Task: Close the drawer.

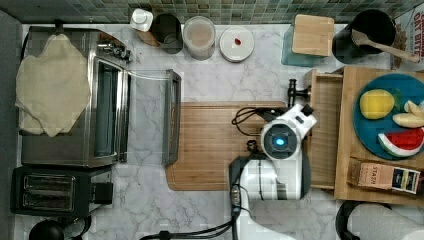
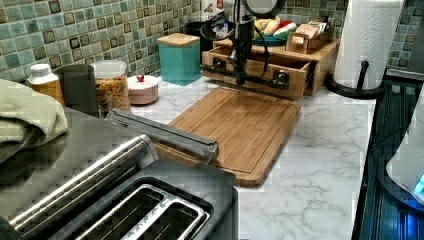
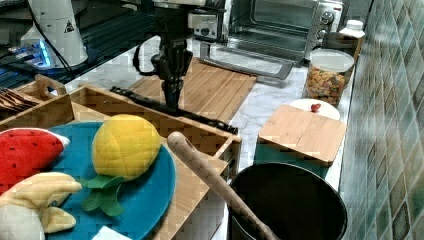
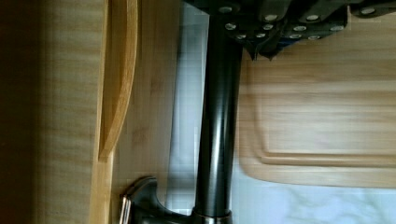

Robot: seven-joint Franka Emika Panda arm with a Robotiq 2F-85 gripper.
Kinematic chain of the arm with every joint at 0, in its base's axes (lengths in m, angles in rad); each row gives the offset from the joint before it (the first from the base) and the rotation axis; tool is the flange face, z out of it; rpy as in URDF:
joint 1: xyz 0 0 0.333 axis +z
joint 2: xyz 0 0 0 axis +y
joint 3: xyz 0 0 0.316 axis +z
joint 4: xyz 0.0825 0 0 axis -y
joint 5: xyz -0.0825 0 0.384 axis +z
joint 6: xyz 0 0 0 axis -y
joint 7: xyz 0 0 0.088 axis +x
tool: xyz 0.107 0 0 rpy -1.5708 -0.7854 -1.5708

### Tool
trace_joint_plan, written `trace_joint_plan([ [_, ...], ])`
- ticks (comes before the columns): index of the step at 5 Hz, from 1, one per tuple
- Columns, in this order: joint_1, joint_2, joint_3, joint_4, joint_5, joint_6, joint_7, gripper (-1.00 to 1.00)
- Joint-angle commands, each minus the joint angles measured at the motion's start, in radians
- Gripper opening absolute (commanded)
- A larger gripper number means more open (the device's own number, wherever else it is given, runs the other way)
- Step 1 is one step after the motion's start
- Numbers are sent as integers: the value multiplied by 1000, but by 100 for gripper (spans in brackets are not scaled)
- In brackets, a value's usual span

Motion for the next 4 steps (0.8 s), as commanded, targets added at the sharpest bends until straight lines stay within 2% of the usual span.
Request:
trace_joint_plan([
  [1, -155, -8, -209, 100, -125, 14, -79, -100],
  [2, -107, -17, -246, 91, -246, 8, 91, -100],
  [4, -102, -1, -255, 122, -264, -12, 116, -100],
])
